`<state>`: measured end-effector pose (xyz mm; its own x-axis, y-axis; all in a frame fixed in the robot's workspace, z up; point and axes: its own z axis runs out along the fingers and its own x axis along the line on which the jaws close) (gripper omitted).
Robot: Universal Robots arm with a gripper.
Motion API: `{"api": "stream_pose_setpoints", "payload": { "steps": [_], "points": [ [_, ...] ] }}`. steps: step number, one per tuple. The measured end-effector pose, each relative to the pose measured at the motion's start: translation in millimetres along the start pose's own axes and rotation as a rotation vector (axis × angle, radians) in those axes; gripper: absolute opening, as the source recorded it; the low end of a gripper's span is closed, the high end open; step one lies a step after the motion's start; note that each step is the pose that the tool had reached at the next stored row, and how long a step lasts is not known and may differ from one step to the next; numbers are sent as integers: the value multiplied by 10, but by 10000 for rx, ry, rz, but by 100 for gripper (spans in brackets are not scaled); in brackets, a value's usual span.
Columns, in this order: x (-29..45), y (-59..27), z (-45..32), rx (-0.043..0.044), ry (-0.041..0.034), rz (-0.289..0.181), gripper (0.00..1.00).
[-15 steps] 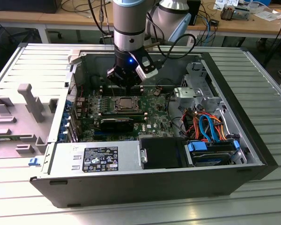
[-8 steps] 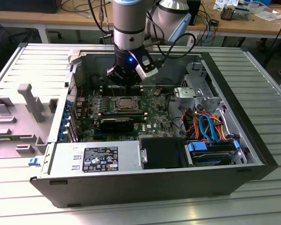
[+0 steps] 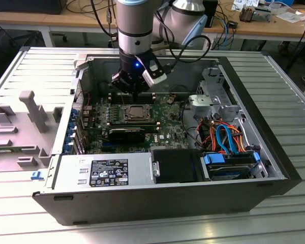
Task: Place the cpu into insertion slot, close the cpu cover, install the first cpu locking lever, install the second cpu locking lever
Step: 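Install the first cpu locking lever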
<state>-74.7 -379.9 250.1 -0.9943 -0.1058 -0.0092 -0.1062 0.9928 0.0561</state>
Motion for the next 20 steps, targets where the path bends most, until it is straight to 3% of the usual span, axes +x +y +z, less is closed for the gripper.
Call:
{"api": "stream_pose_setpoints", "payload": {
  "steps": [9, 20],
  "points": [
    [24, 0, 0, 0, 0, 1, 11],
    [116, 9, -1, 0, 0, 0, 11]
  ]
}}
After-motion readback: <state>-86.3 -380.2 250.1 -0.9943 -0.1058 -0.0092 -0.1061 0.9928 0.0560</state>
